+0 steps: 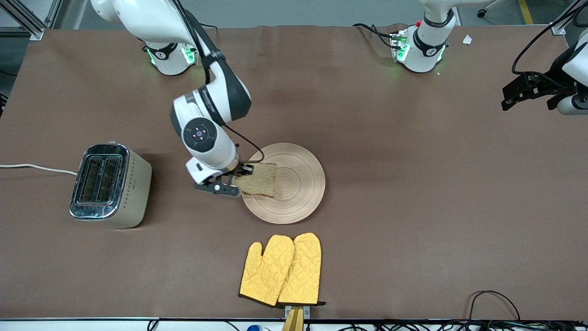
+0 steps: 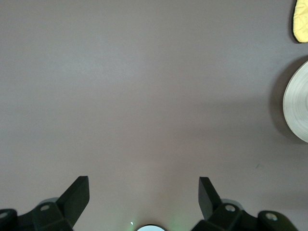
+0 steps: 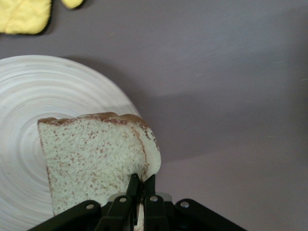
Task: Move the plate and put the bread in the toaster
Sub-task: 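Lift the bread with the right gripper and carry it to the toaster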
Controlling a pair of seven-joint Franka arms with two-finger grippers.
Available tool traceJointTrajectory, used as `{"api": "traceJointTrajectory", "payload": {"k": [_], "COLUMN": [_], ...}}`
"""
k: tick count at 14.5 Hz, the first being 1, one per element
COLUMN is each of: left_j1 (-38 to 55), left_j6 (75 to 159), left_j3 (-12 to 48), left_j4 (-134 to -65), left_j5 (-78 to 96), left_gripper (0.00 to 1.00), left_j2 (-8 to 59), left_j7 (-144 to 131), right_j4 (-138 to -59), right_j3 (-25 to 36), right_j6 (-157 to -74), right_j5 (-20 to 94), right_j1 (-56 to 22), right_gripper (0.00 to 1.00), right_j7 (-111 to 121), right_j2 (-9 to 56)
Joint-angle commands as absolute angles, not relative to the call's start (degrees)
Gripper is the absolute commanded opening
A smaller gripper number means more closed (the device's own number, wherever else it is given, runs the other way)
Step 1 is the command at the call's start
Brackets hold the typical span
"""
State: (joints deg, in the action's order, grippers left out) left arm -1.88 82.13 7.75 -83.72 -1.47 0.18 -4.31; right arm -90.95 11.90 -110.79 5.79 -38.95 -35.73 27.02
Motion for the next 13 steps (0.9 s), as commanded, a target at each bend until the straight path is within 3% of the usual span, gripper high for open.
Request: {"api": "traceJointTrajectory", "payload": {"k": [1,6,13], "left_j1": [-1.9,-2.1,-1.9], "left_j6": [83.8,85.2,85.6], "left_j3": [7.7,7.7,7.9], "left_j4": [-84.1,-83.9,-83.8], "left_j5": [-0.9,-1.0,-0.9], "left_gripper": [1.00,1.00,1.00], "left_j2": [0.2,0.3,-0.3], "left_j7": [-3.4,-3.4,-3.4], "right_j4": [-88.1,-83.4,-87.6], "right_j3": [14.1,18.9,25.4], "right_j6": [-100.8,-88.4,-88.0], "right_j5": [-3.0,-22.3,-41.8], "right_j1": [-38.9,-38.8,-38.6], "right_gripper": [0.00,0.00,0.00], "right_j7": [-35.7,-20.4,-5.4], "right_j2": [24.0,22.9,22.0]}}
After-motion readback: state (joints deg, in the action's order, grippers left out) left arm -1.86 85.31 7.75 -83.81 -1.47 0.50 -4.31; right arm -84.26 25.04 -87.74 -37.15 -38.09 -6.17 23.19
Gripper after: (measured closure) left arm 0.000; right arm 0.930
